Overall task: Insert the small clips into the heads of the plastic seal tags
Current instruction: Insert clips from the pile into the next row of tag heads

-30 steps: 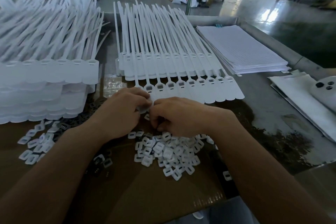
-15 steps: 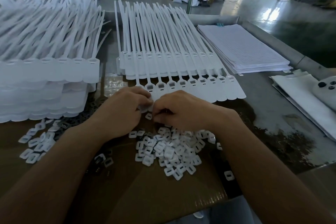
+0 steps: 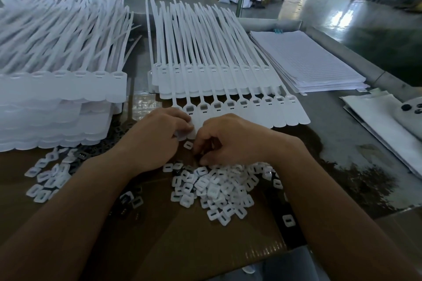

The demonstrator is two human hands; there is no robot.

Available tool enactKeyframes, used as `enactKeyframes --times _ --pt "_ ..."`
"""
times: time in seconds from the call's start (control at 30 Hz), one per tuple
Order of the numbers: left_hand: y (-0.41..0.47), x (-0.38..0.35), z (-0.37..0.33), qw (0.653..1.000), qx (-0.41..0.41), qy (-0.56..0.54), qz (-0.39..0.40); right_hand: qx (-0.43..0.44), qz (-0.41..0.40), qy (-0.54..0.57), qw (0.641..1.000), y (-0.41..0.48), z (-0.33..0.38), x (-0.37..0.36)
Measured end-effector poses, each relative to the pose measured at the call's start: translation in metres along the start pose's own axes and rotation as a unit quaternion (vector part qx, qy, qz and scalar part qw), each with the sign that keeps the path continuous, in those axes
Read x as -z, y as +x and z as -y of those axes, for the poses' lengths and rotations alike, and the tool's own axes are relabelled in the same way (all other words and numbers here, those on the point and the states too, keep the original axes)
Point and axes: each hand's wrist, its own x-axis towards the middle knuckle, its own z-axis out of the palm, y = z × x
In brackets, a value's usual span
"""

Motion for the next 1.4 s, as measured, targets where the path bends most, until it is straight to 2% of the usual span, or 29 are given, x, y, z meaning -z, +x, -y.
enactKeyframes --times 0.13,0.23,0.5,0.63,0.73,0.83,0.97,1.03,1.1,1.4 --pt "-0.001 0.0 -0.002 1.0 -0.006 -0.008 -0.001 0.014 0.007 -0.086 0.996 0.004 0.008 -0.005" --pt "-0.003 0.001 -0.003 1.0 -0.012 -0.016 0.0 0.018 0.016 -0.105 0.994 0.003 0.009 -0.008" --pt "-0.002 0.001 -0.003 1.0 -0.013 0.0 0.008 0.043 -0.007 -0.032 0.999 0.002 -0.001 -0.009" --pt "-0.003 0.0 -0.003 1.0 -0.008 0.004 -0.005 0.035 -0.088 0.043 0.995 -0.001 -0.018 0.002" --pt "-0.003 -0.002 -0.002 1.0 -0.011 -0.001 -0.011 -0.027 -0.203 0.112 0.972 -0.01 -0.044 0.014" --pt "-0.003 -0.002 -0.001 1.0 -0.019 -0.001 -0.016 -0.117 -0.331 0.112 0.93 -0.018 -0.073 0.027" --pt "-0.003 -0.002 -0.001 1.0 -0.02 -0.004 -0.015 -0.24 -0.411 0.132 0.869 -0.031 -0.109 0.035" --pt "-0.002 -0.002 -0.001 1.0 -0.018 -0.007 -0.014 -0.275 -0.435 0.169 0.841 -0.036 -0.122 0.035" --pt "-0.002 -0.002 -0.001 1.0 -0.019 -0.009 -0.014 -0.287 -0.443 0.193 0.827 -0.039 -0.13 0.033" --pt "-0.002 -0.002 0.001 1.0 -0.017 -0.014 -0.005 -0.332 -0.417 0.229 0.815 -0.038 -0.143 0.026"
